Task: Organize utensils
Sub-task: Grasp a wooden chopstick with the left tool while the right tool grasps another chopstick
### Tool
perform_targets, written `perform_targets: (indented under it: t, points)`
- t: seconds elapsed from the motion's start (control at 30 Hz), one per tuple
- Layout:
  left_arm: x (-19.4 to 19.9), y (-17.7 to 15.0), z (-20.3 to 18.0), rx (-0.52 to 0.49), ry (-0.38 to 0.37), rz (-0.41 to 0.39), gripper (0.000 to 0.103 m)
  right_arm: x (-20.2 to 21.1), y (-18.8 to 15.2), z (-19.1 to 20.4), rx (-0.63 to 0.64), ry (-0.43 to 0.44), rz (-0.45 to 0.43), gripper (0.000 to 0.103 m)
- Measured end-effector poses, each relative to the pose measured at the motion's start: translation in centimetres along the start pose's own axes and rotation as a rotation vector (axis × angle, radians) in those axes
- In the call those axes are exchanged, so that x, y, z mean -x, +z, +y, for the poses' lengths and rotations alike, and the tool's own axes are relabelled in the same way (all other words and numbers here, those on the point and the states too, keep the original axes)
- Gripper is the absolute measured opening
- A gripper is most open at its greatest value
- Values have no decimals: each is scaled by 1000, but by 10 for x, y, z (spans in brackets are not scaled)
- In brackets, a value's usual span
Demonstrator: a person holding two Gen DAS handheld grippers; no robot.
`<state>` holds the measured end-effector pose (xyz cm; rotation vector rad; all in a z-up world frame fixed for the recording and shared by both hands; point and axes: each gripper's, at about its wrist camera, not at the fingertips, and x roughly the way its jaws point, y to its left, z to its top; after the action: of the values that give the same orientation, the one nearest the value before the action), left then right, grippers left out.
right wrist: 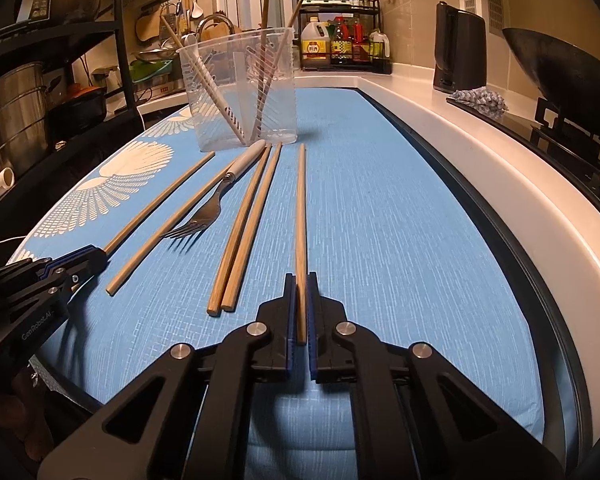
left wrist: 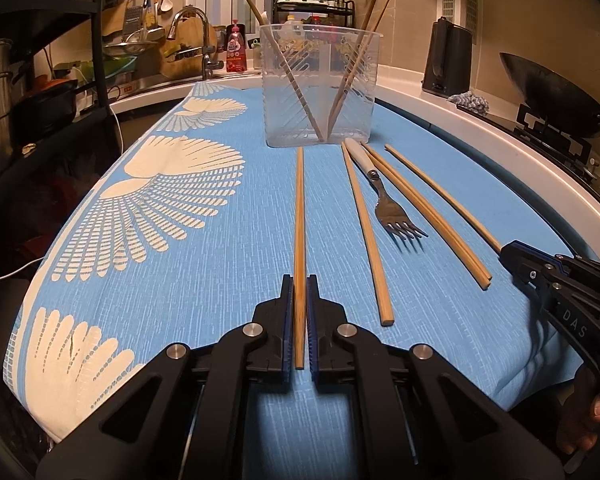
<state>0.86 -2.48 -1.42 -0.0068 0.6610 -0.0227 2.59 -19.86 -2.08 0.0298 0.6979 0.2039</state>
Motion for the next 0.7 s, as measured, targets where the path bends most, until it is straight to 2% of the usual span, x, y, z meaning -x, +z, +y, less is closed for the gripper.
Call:
perform_targets:
  t: [0.7]
  points:
    - [1, -2, -2, 6, 7, -18, 7, -3, 1, 1, -3, 3, 2, 9]
